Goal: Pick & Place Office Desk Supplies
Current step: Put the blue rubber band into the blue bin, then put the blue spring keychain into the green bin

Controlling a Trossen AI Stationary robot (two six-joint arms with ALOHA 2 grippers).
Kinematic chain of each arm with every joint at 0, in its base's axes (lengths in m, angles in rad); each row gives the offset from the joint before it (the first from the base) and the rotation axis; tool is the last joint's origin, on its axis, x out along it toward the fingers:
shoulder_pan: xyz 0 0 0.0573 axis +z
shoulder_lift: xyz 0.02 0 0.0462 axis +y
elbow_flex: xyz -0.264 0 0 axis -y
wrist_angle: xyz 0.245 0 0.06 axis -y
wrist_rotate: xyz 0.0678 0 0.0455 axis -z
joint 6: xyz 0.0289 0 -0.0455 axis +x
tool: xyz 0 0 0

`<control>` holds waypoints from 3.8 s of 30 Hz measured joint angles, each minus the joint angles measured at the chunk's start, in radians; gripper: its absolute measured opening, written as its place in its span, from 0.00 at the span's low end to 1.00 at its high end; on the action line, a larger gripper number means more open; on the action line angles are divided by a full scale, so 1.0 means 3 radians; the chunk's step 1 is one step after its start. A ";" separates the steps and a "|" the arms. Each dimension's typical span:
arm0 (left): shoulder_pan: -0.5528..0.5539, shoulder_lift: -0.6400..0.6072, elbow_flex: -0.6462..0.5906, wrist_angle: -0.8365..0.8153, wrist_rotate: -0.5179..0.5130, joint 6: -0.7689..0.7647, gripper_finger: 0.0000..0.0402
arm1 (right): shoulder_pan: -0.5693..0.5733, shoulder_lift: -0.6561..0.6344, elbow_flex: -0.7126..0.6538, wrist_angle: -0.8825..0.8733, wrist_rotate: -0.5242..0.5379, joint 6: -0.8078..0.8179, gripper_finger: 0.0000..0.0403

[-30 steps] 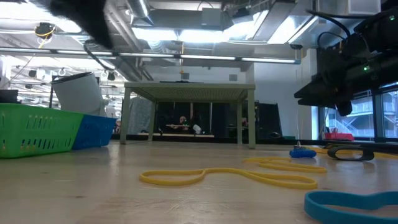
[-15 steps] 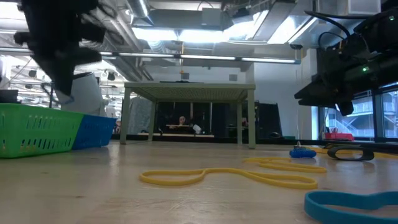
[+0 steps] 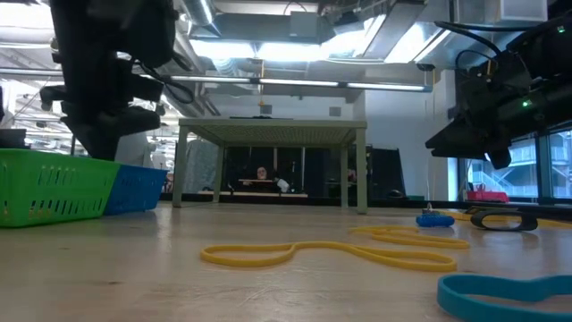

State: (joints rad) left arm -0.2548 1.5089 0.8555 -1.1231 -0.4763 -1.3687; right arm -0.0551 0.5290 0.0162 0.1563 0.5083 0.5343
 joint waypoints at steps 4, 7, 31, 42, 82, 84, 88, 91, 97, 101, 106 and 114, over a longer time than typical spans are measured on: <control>0.0008 0.0000 0.0000 0.0003 0.0000 0.0006 0.04 | 0.0000 0.0000 0.0000 -0.0003 0.0000 0.0001 0.36; 0.0006 0.0000 0.0000 0.0003 0.0006 0.0009 0.09 | 0.0000 0.0001 0.0000 -0.0003 0.0000 0.0003 0.36; 0.0006 0.0000 0.0483 -0.0025 -0.0013 0.0564 0.39 | -0.0001 0.0001 0.0000 -0.0004 -0.0001 0.0037 0.36; 0.0004 0.0000 0.0819 0.0005 -0.0026 0.0739 0.41 | -0.0001 0.0000 0.0000 -0.0005 -0.0394 0.0113 0.36; -0.0296 0.1129 0.0882 0.4351 -0.0491 0.3025 0.42 | 0.0508 0.0103 0.0001 0.0430 -0.0946 -0.0162 0.36; -0.0239 0.1304 0.0882 0.4725 -0.0369 0.3191 0.42 | 0.0526 0.0138 0.0001 0.0427 -0.0945 -0.0161 0.36; -0.0092 0.1651 0.0883 0.5341 -0.0061 0.3511 0.42 | 0.0526 0.0197 0.0001 0.0432 -0.0927 -0.0167 0.36; 0.0041 0.1844 0.0976 0.5443 0.0110 0.3635 0.42 | 0.0526 0.0223 0.0001 0.0433 -0.0867 -0.0174 0.36; 0.0240 0.2283 0.1418 0.5370 0.0575 0.3961 0.42 | 0.0526 0.0267 0.0001 0.0428 -0.0849 -0.0164 0.36; 0.0315 0.2594 0.1855 0.5092 0.0722 0.4164 0.42 | 0.0526 0.0289 0.0001 0.0427 -0.0851 -0.0161 0.36; 0.0388 0.2847 0.2331 0.4419 0.0709 0.4274 0.42 | 0.0526 0.0291 0.0001 0.0425 -0.0861 -0.0210 0.36; 0.0513 0.2899 0.2559 0.3754 0.0862 0.3875 0.39 | 0.0526 0.0291 0.0001 0.0425 -0.0862 -0.0238 0.36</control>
State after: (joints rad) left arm -0.1011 2.3786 1.6231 0.0033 -0.2177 -0.2062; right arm 0.1028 0.6163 0.0166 0.2836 0.2497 0.4627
